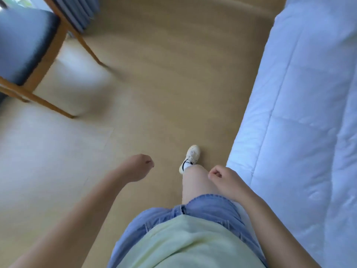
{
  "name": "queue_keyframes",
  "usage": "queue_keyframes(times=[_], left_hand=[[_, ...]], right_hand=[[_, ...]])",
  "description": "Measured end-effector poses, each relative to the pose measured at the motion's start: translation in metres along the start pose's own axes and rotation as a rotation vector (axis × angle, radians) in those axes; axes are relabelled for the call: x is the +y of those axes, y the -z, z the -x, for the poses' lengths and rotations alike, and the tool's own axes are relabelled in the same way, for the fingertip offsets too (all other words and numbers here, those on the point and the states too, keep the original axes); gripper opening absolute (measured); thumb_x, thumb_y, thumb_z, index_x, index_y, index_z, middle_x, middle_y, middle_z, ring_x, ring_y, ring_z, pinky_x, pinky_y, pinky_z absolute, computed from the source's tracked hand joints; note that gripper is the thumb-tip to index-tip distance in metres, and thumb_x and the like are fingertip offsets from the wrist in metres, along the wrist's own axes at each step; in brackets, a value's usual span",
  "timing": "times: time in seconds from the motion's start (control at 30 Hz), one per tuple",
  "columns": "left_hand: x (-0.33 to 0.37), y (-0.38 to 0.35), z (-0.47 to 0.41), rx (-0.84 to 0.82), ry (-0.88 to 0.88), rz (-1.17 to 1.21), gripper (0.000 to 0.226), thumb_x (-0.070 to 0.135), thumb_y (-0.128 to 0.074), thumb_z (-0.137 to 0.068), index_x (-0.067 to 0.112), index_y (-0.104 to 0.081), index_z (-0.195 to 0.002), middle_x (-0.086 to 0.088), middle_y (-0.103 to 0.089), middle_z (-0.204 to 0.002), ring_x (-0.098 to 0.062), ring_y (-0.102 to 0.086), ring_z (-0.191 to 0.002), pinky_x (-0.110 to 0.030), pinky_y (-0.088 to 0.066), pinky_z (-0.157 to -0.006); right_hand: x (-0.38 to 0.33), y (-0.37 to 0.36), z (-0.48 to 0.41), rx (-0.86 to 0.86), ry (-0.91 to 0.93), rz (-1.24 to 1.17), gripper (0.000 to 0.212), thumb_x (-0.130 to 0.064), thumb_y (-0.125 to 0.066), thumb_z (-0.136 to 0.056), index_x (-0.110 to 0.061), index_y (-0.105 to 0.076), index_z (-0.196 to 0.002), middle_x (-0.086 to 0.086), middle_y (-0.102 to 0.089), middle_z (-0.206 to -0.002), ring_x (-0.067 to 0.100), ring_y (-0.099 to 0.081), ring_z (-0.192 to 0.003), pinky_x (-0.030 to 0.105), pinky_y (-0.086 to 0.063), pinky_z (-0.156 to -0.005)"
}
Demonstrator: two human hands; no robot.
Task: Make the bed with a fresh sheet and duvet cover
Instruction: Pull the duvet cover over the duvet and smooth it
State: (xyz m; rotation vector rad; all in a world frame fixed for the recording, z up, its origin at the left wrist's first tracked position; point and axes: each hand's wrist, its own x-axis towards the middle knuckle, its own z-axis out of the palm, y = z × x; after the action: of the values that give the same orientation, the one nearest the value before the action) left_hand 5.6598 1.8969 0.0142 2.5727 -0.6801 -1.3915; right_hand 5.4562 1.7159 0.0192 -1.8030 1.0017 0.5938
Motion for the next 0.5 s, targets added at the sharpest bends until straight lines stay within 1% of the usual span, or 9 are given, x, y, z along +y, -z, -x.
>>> queue_keyframes(times=[0.03,0.1,0.17,0.2,0.27,0.33,0.4,0.47,0.5], left_hand=[[0.021,0.016,-0.026,-0.025,-0.013,-0.018,0.027,0.019,-0.041,-0.097,0.011,-0.066,-0.103,-0.009,-0.065,-0.108,-0.026,-0.058,-0.1,-0.026,-0.041,-0.075],[0.067,0.042,-0.074,-0.074,-0.044,0.024,0.026,0.022,-0.039,-0.098,0.014,-0.063,-0.094,-0.007,-0.066,-0.1,-0.026,-0.06,-0.097,-0.028,-0.045,-0.08],[0.119,0.067,-0.117,-0.104,-0.059,0.102,0.026,0.023,-0.038,-0.099,0.015,-0.062,-0.091,-0.002,-0.063,-0.091,-0.025,-0.06,-0.092,-0.028,-0.045,-0.078],[0.145,0.083,-0.137,-0.128,-0.068,0.102,0.028,0.024,-0.038,-0.1,0.013,-0.063,-0.092,-0.001,-0.061,-0.089,-0.023,-0.058,-0.089,-0.028,-0.043,-0.077],[0.194,0.118,-0.174,-0.178,-0.099,0.057,0.03,0.024,-0.038,-0.1,0.01,-0.064,-0.095,-0.004,-0.063,-0.091,-0.022,-0.057,-0.087,-0.029,-0.043,-0.077],[0.236,0.155,-0.21,-0.209,-0.14,0.003,0.031,0.025,-0.039,-0.099,0.007,-0.063,-0.092,-0.011,-0.066,-0.095,-0.025,-0.059,-0.088,-0.034,-0.047,-0.08],[0.272,0.194,-0.251,-0.194,-0.17,-0.056,0.036,0.029,-0.039,-0.099,0.002,-0.063,-0.095,-0.014,-0.066,-0.097,-0.026,-0.059,-0.086,-0.034,-0.045,-0.076],[0.305,0.231,-0.296,-0.165,-0.181,-0.059,0.038,0.031,-0.04,-0.099,0.001,-0.063,-0.093,-0.013,-0.065,-0.092,-0.021,-0.054,-0.073,-0.03,-0.041,-0.069],[0.32,0.248,-0.32,-0.163,-0.178,-0.029,0.038,0.032,-0.041,-0.099,0.002,-0.063,-0.091,-0.014,-0.065,-0.089,-0.019,-0.052,-0.071,-0.03,-0.039,-0.068]], right_hand=[[-0.006,0.018,-0.022,0.005,-0.014,-0.022,0.016,-0.026,-0.045,-0.091,-0.018,-0.058,-0.089,0.002,-0.063,-0.089,0.013,-0.052,-0.074,0.029,-0.042,-0.068],[-0.02,0.062,-0.068,0.005,-0.046,-0.056,0.018,-0.026,-0.045,-0.091,-0.013,-0.058,-0.092,0.001,-0.06,-0.085,0.013,-0.049,-0.07,0.029,-0.04,-0.064],[-0.041,0.119,-0.113,0.033,-0.058,-0.069,0.019,-0.026,-0.045,-0.092,-0.012,-0.058,-0.094,0.001,-0.058,-0.083,0.014,-0.048,-0.069,0.029,-0.038,-0.063],[-0.055,0.152,-0.132,0.084,-0.06,-0.085,0.02,-0.026,-0.045,-0.093,-0.012,-0.058,-0.095,0.002,-0.059,-0.084,0.015,-0.05,-0.071,0.029,-0.039,-0.064],[-0.082,0.212,-0.162,0.206,-0.047,-0.152,0.02,-0.027,-0.044,-0.094,-0.013,-0.058,-0.095,0.0,-0.06,-0.086,0.015,-0.053,-0.076,0.028,-0.039,-0.065],[-0.105,0.261,-0.186,0.254,-0.034,-0.201,0.018,-0.027,-0.045,-0.094,-0.015,-0.058,-0.094,-0.004,-0.058,-0.081,0.012,-0.052,-0.074,0.026,-0.039,-0.063],[-0.12,0.3,-0.214,0.234,-0.043,-0.207,0.018,-0.026,-0.045,-0.095,-0.014,-0.058,-0.092,-0.004,-0.057,-0.078,0.012,-0.051,-0.071,0.026,-0.039,-0.063],[-0.132,0.338,-0.249,0.219,-0.084,-0.199,0.018,-0.026,-0.046,-0.094,-0.013,-0.058,-0.092,0.001,-0.06,-0.083,0.016,-0.055,-0.075,0.029,-0.042,-0.067],[-0.137,0.358,-0.269,0.227,-0.104,-0.2,0.018,-0.026,-0.047,-0.094,-0.013,-0.059,-0.092,0.004,-0.062,-0.086,0.019,-0.057,-0.078,0.03,-0.043,-0.068]])
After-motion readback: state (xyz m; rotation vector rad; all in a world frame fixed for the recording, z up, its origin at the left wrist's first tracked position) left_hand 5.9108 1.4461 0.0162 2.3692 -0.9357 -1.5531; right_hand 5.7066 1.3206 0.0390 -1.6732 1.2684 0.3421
